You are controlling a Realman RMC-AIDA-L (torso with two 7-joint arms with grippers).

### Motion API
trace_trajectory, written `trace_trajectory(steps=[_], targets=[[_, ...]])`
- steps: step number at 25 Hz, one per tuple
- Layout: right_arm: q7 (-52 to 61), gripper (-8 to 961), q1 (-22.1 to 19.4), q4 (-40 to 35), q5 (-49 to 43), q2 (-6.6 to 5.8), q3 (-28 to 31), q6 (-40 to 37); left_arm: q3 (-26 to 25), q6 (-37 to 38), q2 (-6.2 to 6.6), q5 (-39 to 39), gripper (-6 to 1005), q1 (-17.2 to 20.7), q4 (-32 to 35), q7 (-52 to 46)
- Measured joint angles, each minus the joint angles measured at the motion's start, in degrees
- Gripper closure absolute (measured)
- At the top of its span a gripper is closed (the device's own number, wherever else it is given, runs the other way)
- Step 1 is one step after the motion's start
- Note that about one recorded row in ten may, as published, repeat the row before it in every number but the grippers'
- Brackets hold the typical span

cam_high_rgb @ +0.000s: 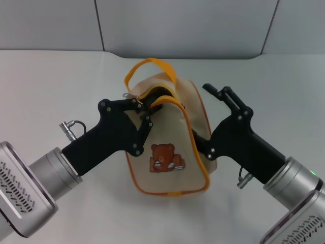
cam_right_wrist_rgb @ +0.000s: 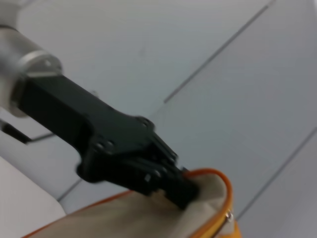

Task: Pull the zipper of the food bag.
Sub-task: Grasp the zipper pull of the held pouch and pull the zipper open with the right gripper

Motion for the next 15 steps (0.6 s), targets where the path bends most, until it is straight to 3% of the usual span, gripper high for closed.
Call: trace_trajectory(steps=[15], targets=[[-0.2, 158, -0.2, 1.3, -1.4, 0.0, 2.4, -4.4, 0.8, 0.2, -0.02, 0.1, 941, 0.0, 0.0, 0.0]])
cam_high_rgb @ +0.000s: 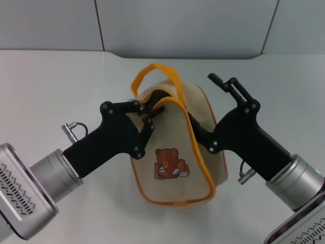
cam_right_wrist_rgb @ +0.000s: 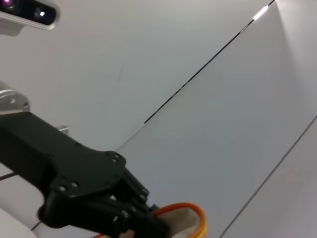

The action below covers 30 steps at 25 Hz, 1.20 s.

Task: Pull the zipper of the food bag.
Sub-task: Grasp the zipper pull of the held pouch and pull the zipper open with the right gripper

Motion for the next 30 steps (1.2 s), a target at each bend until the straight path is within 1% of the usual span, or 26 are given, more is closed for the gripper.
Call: trace_trajectory(steps=[3, 5, 6, 9, 14, 17, 22, 26, 30], targets=[[0.0, 180, 0.0, 0.0, -0.8, 0.0, -0.4, 1.1, 0.0, 0.0, 0.0, 0.0, 941, -0.1, 0.0, 0.0], [0.0, 194, -0.1, 0.1, -2.6, 0.0, 0.0, 3.8, 0.0, 0.0, 0.01, 0.0, 941, -0.1, -0.1, 0.0], [0.0, 201, -0.1, 0.1, -2.6, 0.0, 0.0, 3.8, 0.0, 0.0, 0.01, 0.0, 941, -0.2, -0.1, 0.0], [0.3, 223, -0.9, 0.2, -2.9, 0.0, 1.4, 6.9, 0.0, 0.0, 0.01, 0.0, 941, -0.2, -0.1, 0.0], [0.1, 459, -1.5, -0.1, -3.1, 0.0, 1.0, 7.9, -0.3, 0.0, 0.01, 0.0, 942, -0.4, -0.1, 0.0], [0.1, 279, -1.5, -0.1, -3.2, 0.0, 0.8, 7.8, -0.3, 0.0, 0.0, 0.0, 942, -0.5, -0.1, 0.0], [-0.4, 245, -1.6, 0.1, -3.2, 0.0, 0.7, 5.5, -0.4, 0.0, 0.0, -0.1, 942, -0.6, -0.1, -0.1], [-0.6, 249, -2.1, 0.3, -3.2, 0.0, 0.8, 2.9, -0.3, 0.0, 0.0, -0.1, 942, -0.7, -0.2, -0.1], [-0.6, 261, -2.2, 0.3, -3.2, 0.0, 1.3, 2.5, -0.2, 0.0, 0.0, -0.1, 942, -0.7, -0.2, -0.1]])
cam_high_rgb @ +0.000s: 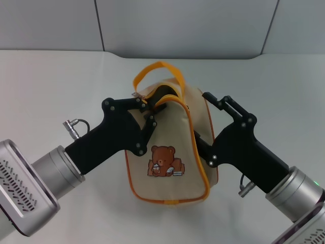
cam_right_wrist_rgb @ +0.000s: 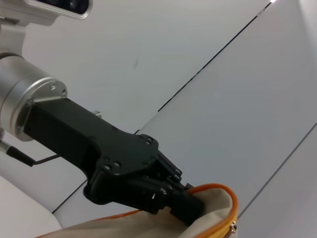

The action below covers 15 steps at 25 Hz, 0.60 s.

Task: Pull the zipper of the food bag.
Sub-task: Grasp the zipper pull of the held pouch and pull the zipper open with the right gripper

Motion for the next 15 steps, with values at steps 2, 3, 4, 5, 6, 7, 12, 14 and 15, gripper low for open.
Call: trace_trajectory(steps=[2, 3, 4, 5, 6, 7, 12, 14, 15], targets=[[0.0, 271, 0.0, 0.0, 0.0, 0.0, 0.0, 0.0, 0.0, 0.0, 0.0, 0.0, 942, 0.0, 0.0, 0.0], [0.0, 275, 0.0, 0.0, 0.0, 0.0, 0.0, 0.0, 0.0, 0.0, 0.0, 0.0, 943, 0.0, 0.0, 0.0], [0.0, 280, 0.0, 0.0, 0.0, 0.0, 0.0, 0.0, 0.0, 0.0, 0.0, 0.0, 943, 0.0, 0.0, 0.0], [0.0, 285, 0.0, 0.1, 0.0, 0.0, 0.0, 0.1, 0.0, 0.0, 0.0, 0.0, 943, 0.0, 0.0, 0.0], [0.0, 290, 0.0, 0.2, 0.0, 0.0, 0.0, 0.1, 0.0, 0.0, 0.0, 0.0, 943, 0.0, 0.0, 0.0], [0.0, 295, 0.0, 0.2, 0.0, 0.0, 0.0, 0.1, 0.0, 0.0, 0.0, 0.0, 943, 0.0, 0.0, 0.0], [0.0, 446, 0.3, 0.6, 0.0, 0.0, -0.3, 0.3, 0.0, 0.0, 0.0, 0.0, 943, 0.0, 0.0, 0.0], [0.0, 519, 0.3, 0.8, 0.0, 0.0, -0.4, 0.1, 0.1, 0.0, 0.0, 0.0, 943, 0.0, 0.0, 0.0], [0.0, 553, 0.3, 0.8, 0.0, 0.0, -0.4, 0.0, 0.1, 0.0, 0.0, 0.0, 943, 0.0, 0.0, 0.0]])
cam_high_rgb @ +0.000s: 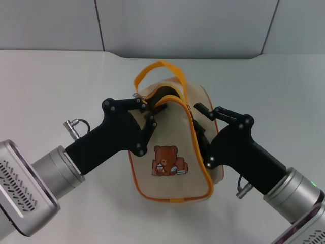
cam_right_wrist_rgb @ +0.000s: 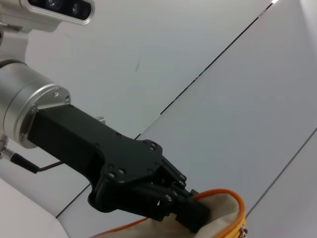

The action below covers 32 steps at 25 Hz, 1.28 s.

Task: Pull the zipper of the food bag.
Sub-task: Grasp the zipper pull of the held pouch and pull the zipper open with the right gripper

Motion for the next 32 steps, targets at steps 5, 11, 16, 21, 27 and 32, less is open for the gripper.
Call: trace_trajectory(steps=[5, 11, 16, 21, 27, 32], targets=[[0.0, 728, 0.1, 0.1, 0.0, 0.0, 0.0, 0.2, 0.1, 0.0, -0.08, 0.0, 942, -0.1, 0.0, 0.0], [0.0, 923, 0.5, 0.1, 0.0, 0.0, 0.0, 0.4, 0.2, 0.0, -0.03, 0.0, 941, -0.1, -0.4, 0.0], [0.0, 951, -1.6, 0.2, 0.0, 0.0, -0.6, 0.5, -0.2, -0.1, 0.03, 0.0, 940, -0.2, -0.4, -1.1], [-0.1, 952, -9.2, -0.6, -1.1, 0.0, -1.1, 0.5, -0.4, 0.2, 0.2, -0.3, 939, -0.7, 0.2, -4.2], [0.6, 947, -19.0, -3.5, -3.6, -0.02, -0.3, -3.8, -0.6, 0.6, 0.22, -0.5, 938, -0.8, 0.7, -5.1], [6.8, 938, -18.5, -3.8, -3.2, -0.34, 0.4, -7.3, -0.9, -1.1, -0.06, -0.6, 938, -0.2, -0.2, -10.4]])
